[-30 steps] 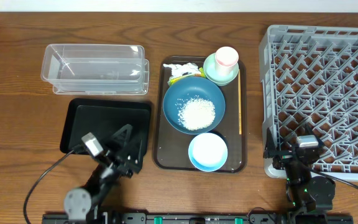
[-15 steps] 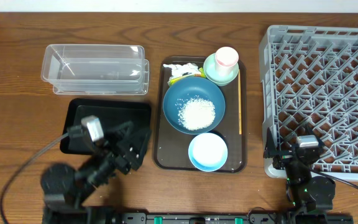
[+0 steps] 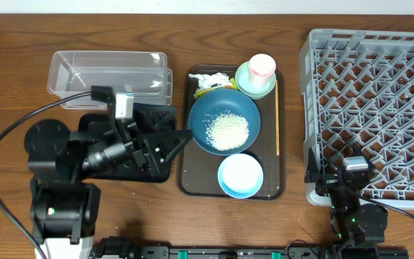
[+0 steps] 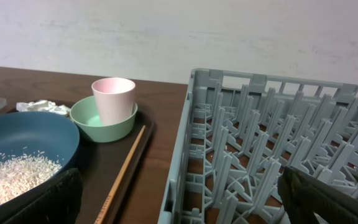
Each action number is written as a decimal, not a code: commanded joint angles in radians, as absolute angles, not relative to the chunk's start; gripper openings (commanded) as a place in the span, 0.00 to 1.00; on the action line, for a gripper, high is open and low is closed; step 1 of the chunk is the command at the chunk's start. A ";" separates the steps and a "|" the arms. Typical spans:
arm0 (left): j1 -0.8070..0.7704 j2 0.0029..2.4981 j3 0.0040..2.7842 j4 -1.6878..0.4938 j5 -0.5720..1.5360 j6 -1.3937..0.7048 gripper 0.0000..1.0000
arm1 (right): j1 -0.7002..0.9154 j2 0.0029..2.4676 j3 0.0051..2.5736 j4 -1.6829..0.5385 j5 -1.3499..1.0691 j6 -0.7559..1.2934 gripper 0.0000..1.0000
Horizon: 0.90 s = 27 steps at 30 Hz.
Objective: Sort waste into correct bins and load items into the dishwasher rack
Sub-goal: 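Raise the left arm and move the gripper over the blue rice bowl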
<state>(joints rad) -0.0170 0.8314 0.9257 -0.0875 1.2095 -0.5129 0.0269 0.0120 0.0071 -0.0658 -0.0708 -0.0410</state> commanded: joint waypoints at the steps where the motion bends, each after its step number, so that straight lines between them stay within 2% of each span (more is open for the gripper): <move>1: -0.021 0.857 0.961 -0.084 1.232 -0.555 0.90 | 0.036 0.005 0.006 -0.070 -0.064 -0.054 0.99; 7: -0.021 0.884 0.962 -0.162 0.934 -0.499 0.90 | 0.036 0.006 0.006 -0.070 -0.064 -0.054 0.99; 12: -0.021 0.884 0.965 -0.183 0.506 -0.433 0.90 | 0.036 0.006 0.006 -0.070 -0.064 -0.054 0.99; 15: -0.021 0.896 1.004 -0.231 0.392 -0.352 0.90 | 0.036 0.006 0.006 -0.070 -0.064 -0.054 0.99; 17: -0.021 0.925 1.076 -0.342 0.360 -0.300 0.90 | 0.036 0.006 0.006 -0.070 -0.064 -0.054 0.99; 22: -0.021 1.104 1.386 -0.771 0.321 -0.166 0.90 | 0.036 0.006 0.006 -0.070 -0.064 -0.054 0.99; 27: -0.027 1.268 1.654 -1.095 0.320 -0.138 0.90 | 0.036 0.006 0.006 -0.070 -0.064 -0.054 0.99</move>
